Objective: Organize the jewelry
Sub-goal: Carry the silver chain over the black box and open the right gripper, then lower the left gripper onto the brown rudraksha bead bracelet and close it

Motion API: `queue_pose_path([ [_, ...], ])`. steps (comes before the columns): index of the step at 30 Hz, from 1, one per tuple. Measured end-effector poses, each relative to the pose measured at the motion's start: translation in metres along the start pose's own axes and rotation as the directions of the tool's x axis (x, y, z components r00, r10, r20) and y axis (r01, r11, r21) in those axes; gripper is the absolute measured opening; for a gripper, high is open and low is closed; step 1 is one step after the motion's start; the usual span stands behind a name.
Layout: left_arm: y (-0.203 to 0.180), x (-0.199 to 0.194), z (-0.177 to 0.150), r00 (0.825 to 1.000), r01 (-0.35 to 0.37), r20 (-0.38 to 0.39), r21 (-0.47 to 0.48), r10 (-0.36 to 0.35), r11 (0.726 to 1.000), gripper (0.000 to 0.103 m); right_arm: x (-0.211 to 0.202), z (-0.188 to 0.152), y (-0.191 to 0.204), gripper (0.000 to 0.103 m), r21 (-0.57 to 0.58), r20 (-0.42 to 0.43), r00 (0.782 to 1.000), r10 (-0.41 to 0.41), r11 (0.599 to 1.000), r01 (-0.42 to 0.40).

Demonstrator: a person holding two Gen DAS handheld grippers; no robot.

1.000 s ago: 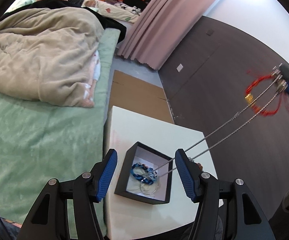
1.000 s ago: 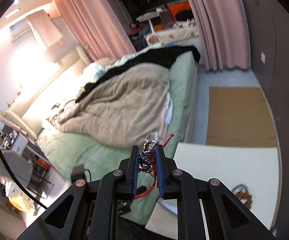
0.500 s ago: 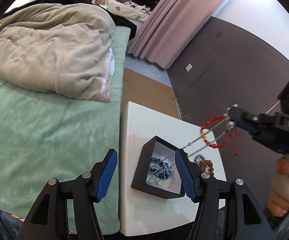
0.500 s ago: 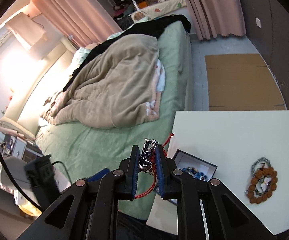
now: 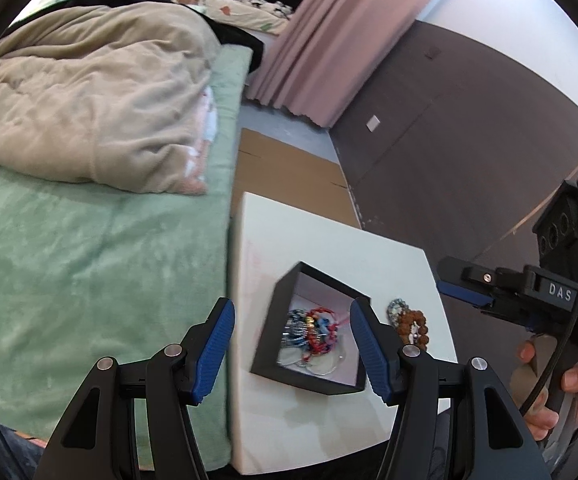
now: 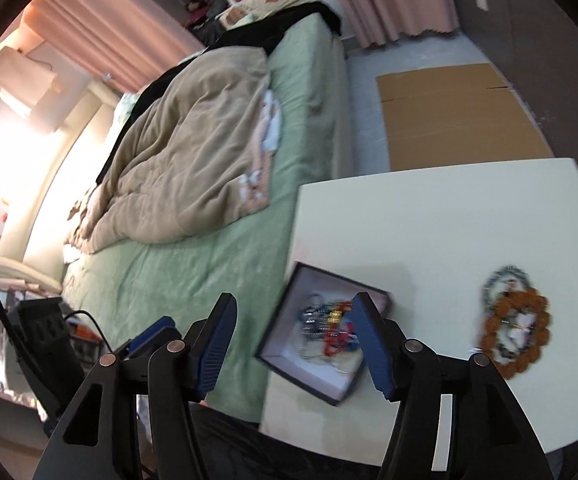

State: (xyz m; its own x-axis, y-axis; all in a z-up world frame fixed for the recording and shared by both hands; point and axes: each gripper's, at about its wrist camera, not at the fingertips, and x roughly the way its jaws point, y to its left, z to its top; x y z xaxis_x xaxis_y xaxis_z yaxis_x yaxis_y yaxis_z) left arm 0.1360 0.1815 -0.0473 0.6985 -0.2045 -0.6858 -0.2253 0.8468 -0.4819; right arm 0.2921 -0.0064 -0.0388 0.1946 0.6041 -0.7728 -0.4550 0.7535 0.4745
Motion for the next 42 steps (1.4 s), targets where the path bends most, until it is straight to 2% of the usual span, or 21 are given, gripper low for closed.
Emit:
queue_pose_path([
  [9,-0.05,0.037,-0.009,0.997,0.047,-0.067,0.077,-0.042,0.996,0.061,-0.044,-0.026,-0.071,0.061,0.117,0.084,0.99,-0.11,0.988,0.099],
  [16,-0.094,0.063,-0.015,0.993,0.06,-0.105,0.15,-0.045,0.987,0.061,-0.063,-0.039,-0.128,0.062,0.229,0.098,0.985,-0.143,0.966,0.118],
  [26,-0.153,0.108,-0.031,0.978,0.107,-0.203,0.259,-0.054,0.96,0.061,-0.077,-0.061,-0.183,0.062,0.306,0.118,0.983,-0.141,0.947,0.099],
  [34,-0.183,0.158,-0.045,0.96,0.092,-0.279,0.321,0.002,0.943,0.06,-0.083,-0.075,-0.217,0.062,0.375,0.141,0.984,-0.106,0.926,0.046],
  [40,-0.192,0.198,-0.055,0.939,0.065,-0.338,0.354,0.063,0.933,0.058,-0.079,-0.087,-0.238,0.062,0.404,0.124,0.99,-0.073,0.914,0.017],
  [42,-0.191,0.207,-0.058,0.934,0.064,-0.351,0.353,0.069,0.933,0.058,-0.079,-0.09,-0.241,0.066,0.411,0.124,0.99,-0.06,0.912,0.004],
])
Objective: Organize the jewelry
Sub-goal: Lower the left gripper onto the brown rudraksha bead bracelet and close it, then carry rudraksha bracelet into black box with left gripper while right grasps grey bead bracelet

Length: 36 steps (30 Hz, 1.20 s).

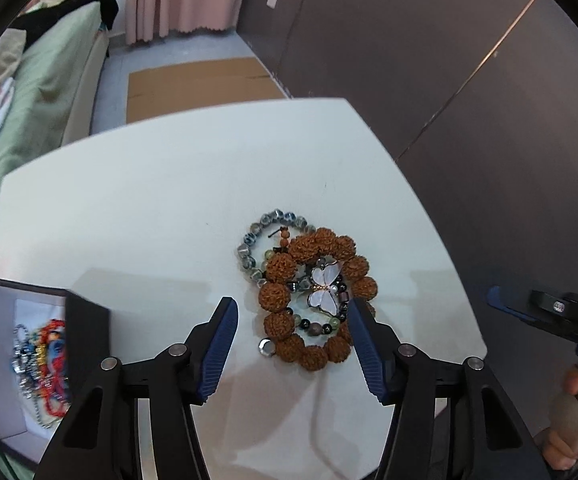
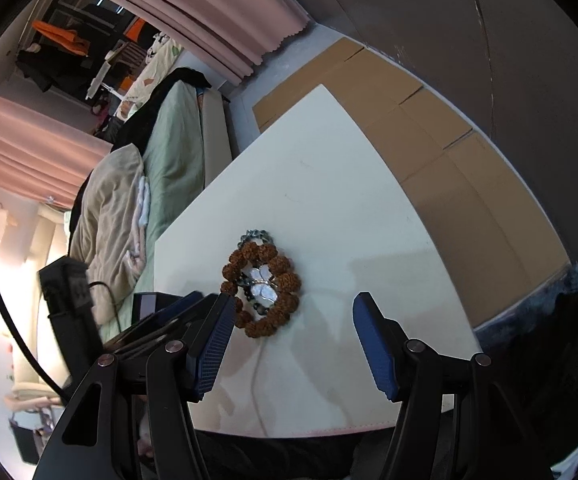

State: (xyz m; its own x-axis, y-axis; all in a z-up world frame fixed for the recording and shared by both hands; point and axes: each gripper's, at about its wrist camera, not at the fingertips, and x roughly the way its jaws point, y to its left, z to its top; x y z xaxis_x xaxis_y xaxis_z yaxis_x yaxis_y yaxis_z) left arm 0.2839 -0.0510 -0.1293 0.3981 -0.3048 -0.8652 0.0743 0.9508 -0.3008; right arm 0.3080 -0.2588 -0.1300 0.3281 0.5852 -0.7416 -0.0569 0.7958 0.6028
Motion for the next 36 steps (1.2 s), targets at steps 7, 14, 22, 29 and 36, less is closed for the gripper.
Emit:
queue_pose_path([
  [7,0.004,0.026,-0.001,0.999,-0.016,-0.052,-0.02,0.015,1.0,0.025,-0.004,0.001,-0.006,0.087,0.032,-0.003,0.997,0.079,0.996,-0.079],
  [14,-0.005,-0.001,-0.002,1.0,0.01,0.026,0.007,-0.01,1.0,0.018,-0.001,-0.001,-0.004,0.087,0.036,0.023,0.997,0.071,0.997,-0.072],
  [22,-0.017,-0.051,0.005,0.989,0.074,0.124,0.04,-0.078,0.996,0.018,0.009,0.005,0.012,0.087,-0.014,0.018,0.999,0.035,0.999,-0.035],
  [29,-0.007,-0.086,0.005,0.98,0.062,0.186,0.032,-0.067,0.998,0.018,0.032,0.015,0.027,0.087,-0.069,-0.014,1.0,-0.012,0.998,0.011],
  [36,0.021,-0.105,0.002,0.975,0.029,0.219,-0.02,-0.024,0.999,0.018,0.066,0.027,0.044,0.082,-0.099,-0.068,0.997,-0.046,0.994,0.039],
])
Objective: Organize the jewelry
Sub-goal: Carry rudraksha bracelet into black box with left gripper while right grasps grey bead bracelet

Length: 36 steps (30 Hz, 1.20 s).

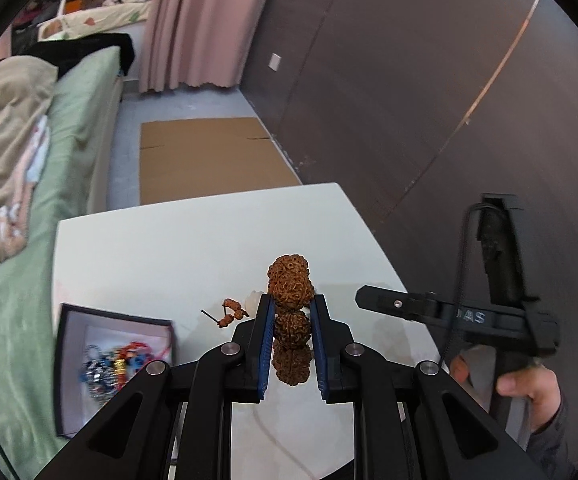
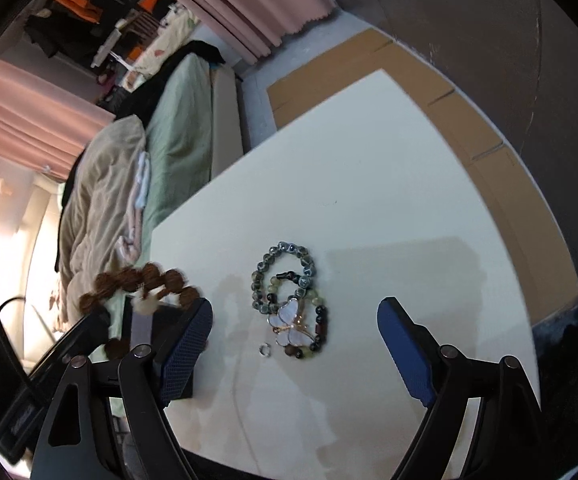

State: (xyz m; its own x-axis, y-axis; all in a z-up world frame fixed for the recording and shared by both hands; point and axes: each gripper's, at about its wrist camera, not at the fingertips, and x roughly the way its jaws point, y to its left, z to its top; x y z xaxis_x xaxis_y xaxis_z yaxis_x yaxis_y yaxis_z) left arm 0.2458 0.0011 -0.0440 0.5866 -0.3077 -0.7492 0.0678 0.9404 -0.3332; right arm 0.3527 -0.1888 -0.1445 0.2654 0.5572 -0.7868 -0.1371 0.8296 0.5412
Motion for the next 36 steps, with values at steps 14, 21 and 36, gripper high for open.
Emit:
queue_pose_path([
  [14,0.054,-0.039,-0.009,0.996,-0.062,0.053,-0.093,0.067,0.994,0.018,0.059,0.017,0.022,0.031,-0.12,-0.131,0.968,-0.215,0.972,0.2],
  [21,0.071,-0.054,-0.018,0.994,-0.077,0.064,-0.124,0.086,0.989,0.018,0.068,0.019,0.035,0.016,-0.191,-0.113,0.944,-0.311,0.939,0.287],
  [36,0.093,-0.043,-0.035,0.999,-0.037,0.016,-0.181,0.04,0.983,0.019,0.025,0.01,0.06,0.01,-0.245,-0.027,0.984,-0.175,0.956,0.163],
])
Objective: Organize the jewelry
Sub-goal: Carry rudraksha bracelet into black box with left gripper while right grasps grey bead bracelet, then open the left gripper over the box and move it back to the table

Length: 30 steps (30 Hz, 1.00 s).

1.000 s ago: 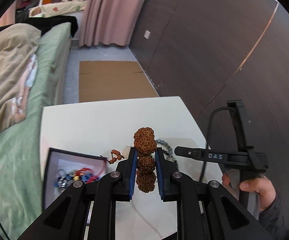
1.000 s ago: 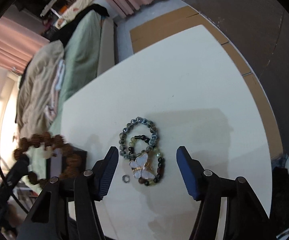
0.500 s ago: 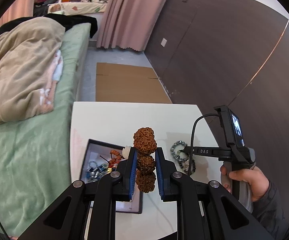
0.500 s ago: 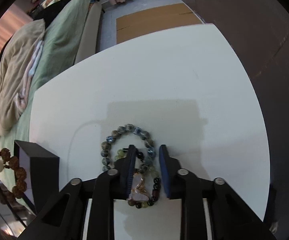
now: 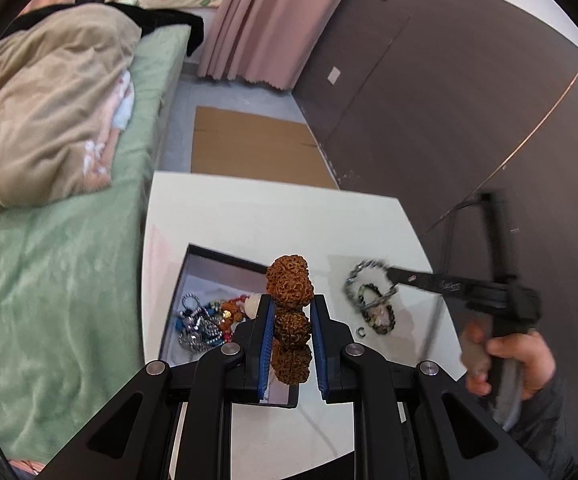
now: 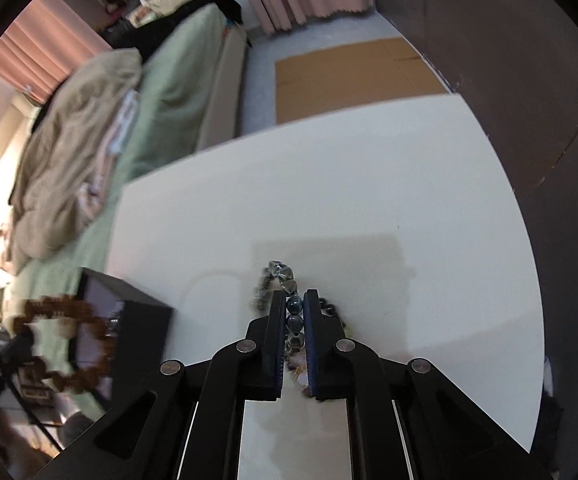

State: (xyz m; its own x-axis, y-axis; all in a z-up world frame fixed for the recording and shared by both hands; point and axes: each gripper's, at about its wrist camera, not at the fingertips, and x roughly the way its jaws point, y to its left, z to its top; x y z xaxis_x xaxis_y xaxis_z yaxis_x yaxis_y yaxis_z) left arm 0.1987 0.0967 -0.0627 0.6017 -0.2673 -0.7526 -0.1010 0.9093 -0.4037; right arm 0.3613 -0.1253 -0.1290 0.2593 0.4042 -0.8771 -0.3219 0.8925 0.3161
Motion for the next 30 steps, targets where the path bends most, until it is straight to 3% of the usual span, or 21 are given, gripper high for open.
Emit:
queue_pose_path([
  [3,0.007,0.01,-0.002,0.997,-0.082,-0.016,-0.009,0.082,0.997,0.019,-0.017,-0.003,0.009,0.01,-0.012,0.033,0.999,0.029,1.0,-0.029],
  [6,0.015,0.013,-0.002,0.995,-0.091,-0.036,-0.029,0.09,0.995,0.023,-0.033,-0.005,0.02,0.01,-0.031,0.067,0.996,0.055,0.998,-0.053],
  [8,0.021,0.009,-0.002,0.994,-0.103,-0.025,-0.043,0.102,0.994,0.044,-0.043,-0.005,0.028,0.01,-0.041,0.087,0.993,0.076,0.997,-0.073],
  [10,0.025,0.0,-0.002,0.995,-0.103,0.009,-0.057,0.104,0.993,0.054,-0.055,-0.006,0.035,0.01,-0.053,0.11,0.989,0.101,0.994,-0.095],
  [18,0.04,-0.024,0.001,0.994,-0.08,0.062,-0.093,0.086,0.992,0.055,-0.076,-0.007,0.078,0.01,-0.112,0.138,0.973,0.183,0.979,-0.168],
  [30,0.063,-0.057,-0.004,0.991,-0.063,0.108,-0.148,0.079,0.987,0.057,-0.058,-0.024,0.161,0.01,-0.225,0.057,0.953,0.298,0.934,-0.278],
])
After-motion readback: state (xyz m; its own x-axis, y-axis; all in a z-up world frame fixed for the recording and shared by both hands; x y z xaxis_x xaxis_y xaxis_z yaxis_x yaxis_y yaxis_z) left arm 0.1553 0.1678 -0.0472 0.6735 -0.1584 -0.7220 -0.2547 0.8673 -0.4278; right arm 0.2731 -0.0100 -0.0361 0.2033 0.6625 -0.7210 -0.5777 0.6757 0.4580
